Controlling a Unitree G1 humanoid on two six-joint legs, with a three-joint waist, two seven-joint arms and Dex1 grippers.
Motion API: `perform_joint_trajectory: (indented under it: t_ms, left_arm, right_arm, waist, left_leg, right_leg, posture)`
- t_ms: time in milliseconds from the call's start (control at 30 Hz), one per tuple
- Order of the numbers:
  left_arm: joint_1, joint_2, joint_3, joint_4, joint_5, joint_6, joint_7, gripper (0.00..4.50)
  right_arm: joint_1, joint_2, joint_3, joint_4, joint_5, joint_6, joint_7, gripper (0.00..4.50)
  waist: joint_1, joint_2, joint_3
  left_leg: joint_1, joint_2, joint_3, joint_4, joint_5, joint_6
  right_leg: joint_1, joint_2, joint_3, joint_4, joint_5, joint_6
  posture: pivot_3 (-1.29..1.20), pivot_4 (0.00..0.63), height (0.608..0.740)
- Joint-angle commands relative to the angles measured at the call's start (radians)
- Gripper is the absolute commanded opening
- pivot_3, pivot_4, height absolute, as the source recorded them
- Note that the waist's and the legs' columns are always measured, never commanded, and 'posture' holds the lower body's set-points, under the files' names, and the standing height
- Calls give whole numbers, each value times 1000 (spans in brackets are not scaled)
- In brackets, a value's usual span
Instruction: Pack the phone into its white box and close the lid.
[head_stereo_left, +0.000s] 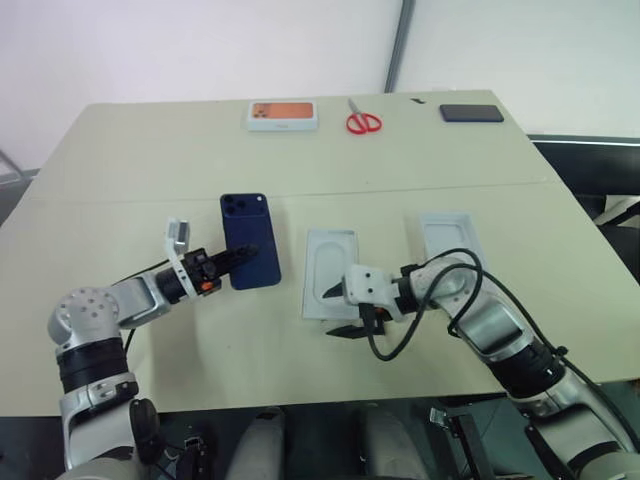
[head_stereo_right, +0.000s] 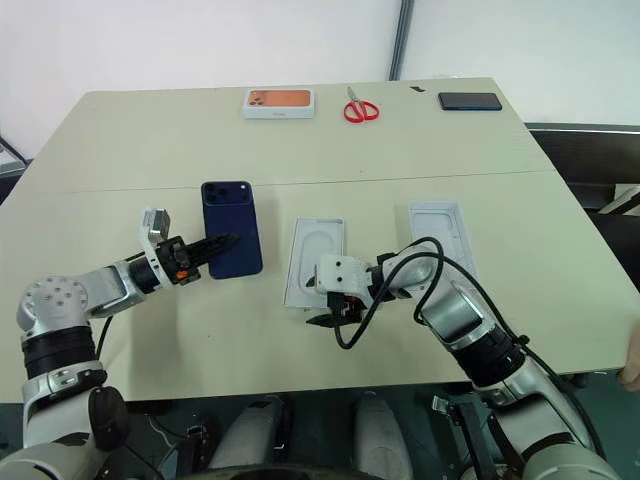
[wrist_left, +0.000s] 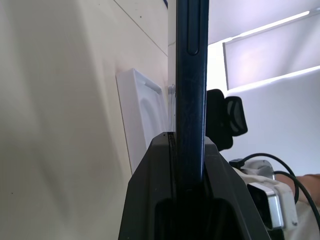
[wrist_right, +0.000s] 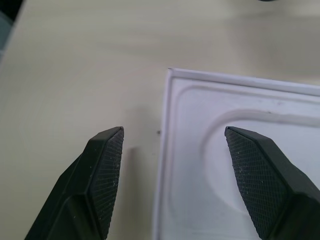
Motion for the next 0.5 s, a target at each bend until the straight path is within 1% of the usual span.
perform_joint_trajectory:
  t_ms: [33,67,167,367,500]
  left_arm:
    - [-24,-7,4,-54,-47,-9,2,0]
    - [-22,-11,2,-58,-49,-8,5,0]
    - [-21,-18,1,-64,-55,-8,17,0]
    - [-33,-14,6,-51,-65,-7,31,0]
    - [-52,-16,14,-36,-77,-7,48,0]
  right_arm:
    - [-8,7,4,1,-7,-18,-10,2851]
    - [-9,6,8,4,-11,-19,-12,2541]
    - [-6,5,14,5,-13,-23,-9,1089]
    - [-15,31,26,24,-25,-28,-31,1089]
    - [-48,93,50,74,-56,-34,-68,1089]
  waist:
    - [1,0,0]
    - [2,0,0]
    - [0,-1,0]
    - [-3,-1,0]
    - [-7,-2,-1]
  left_leg:
    - [0,0,0,0,0,0]
    - [0,0,0,0,0,0]
    - [0,0,0,0,0,0]
    - [1,0,0,0,0,0]
    - [1,0,0,0,0,0]
  right_leg:
    - [0,0,0,0,0,0]
    - [0,0,0,0,0,0]
    - [0,0,0,0,0,0]
    - [1,0,0,0,0,0]
    - [1,2,0,0,0,0]
  posture:
    - [0,150,740]
    - [0,150,740]
    - [0,150,740]
    - [0,150,740]
    - [0,150,740]
